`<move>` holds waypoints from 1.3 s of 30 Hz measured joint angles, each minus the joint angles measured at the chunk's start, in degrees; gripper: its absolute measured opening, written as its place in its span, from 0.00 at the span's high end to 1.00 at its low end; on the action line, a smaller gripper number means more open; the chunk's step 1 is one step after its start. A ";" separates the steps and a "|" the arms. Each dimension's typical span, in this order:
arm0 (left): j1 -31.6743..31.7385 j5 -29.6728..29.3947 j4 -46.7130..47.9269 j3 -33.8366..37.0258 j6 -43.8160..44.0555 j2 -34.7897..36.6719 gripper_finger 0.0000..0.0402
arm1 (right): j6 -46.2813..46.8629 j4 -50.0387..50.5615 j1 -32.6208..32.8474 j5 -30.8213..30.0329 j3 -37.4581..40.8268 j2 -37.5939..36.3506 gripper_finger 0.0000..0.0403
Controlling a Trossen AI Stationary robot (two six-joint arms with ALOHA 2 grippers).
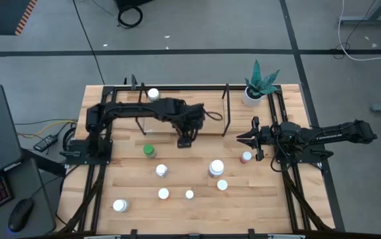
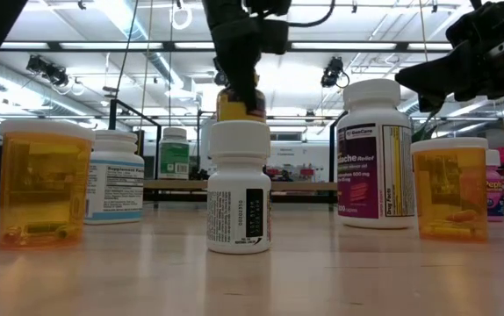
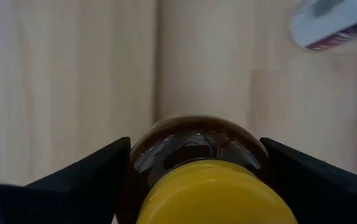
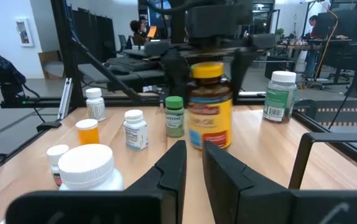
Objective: Pick and place medicine bottles onto shelf by color
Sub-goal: Put the top yellow pill bottle on the shelf aligned with the other transparent pill bottles
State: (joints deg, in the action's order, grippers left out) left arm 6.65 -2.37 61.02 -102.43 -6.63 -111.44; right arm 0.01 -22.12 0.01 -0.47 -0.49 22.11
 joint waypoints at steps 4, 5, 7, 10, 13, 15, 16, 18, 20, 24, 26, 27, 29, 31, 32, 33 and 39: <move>2.37 -0.02 4.77 0.00 0.30 0.73 0.15 | 0.00 -0.11 0.00 0.00 0.00 0.01 0.85; 2.91 -0.02 5.47 0.00 0.48 0.69 0.15 | 0.00 -0.11 0.02 0.00 0.00 0.02 0.85; 3.82 0.01 7.91 0.00 1.45 0.66 0.15 | 0.00 -0.11 0.01 0.00 0.00 0.00 0.85; 4.66 0.00 9.65 0.00 1.75 0.66 0.15 | 0.00 -0.11 0.00 0.00 0.00 0.00 0.85; 5.48 -0.55 10.98 0.00 1.93 0.66 0.15 | 0.00 -0.11 0.02 0.00 0.00 0.00 0.85; 5.99 -0.94 11.37 0.04 1.95 0.81 0.15 | 0.00 -0.09 0.02 0.00 0.00 0.01 0.85; 6.25 -1.41 11.31 0.04 1.93 0.92 0.15 | 0.00 -0.09 0.02 0.00 0.00 0.02 0.85; 7.14 -2.31 11.39 0.09 1.93 1.38 0.15 | 0.00 -0.11 0.01 0.00 0.00 0.02 0.85; 8.19 -3.56 10.92 0.34 1.97 1.85 0.15 | 0.00 -0.11 0.01 0.00 0.00 0.00 0.85; 11.05 -6.13 10.67 1.27 3.62 1.78 0.15 | 0.00 -0.11 0.00 0.00 0.00 0.00 0.85; 12.67 -6.86 9.23 2.89 4.56 1.84 0.15 | 0.00 -0.09 0.00 0.00 0.00 0.00 0.85; 13.51 -7.04 8.47 3.79 4.95 1.75 0.15 | 0.00 -0.11 0.01 0.00 0.00 0.00 0.85; 15.07 -7.05 8.78 5.00 5.98 1.68 0.15 | 0.00 -0.09 0.02 0.00 0.00 0.01 0.85; 16.22 -7.13 7.97 5.98 6.25 1.73 0.15 | 0.00 -0.09 0.02 0.00 0.00 0.02 0.85; 16.62 -7.16 7.27 6.38 6.38 1.92 0.15 | 0.00 -0.09 0.02 0.00 0.00 0.00 0.85; 16.98 -7.23 7.12 6.45 6.45 1.95 0.15 | 0.00 -0.09 0.00 0.00 0.00 0.02 0.85; 17.42 -7.23 7.03 6.47 6.32 1.94 0.12 | 0.00 -0.09 0.01 0.00 0.00 0.01 0.85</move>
State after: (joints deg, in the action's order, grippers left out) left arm 24.07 -9.60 68.05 -95.96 -0.31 -109.50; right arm 0.01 -22.22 0.03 -0.47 -0.49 22.12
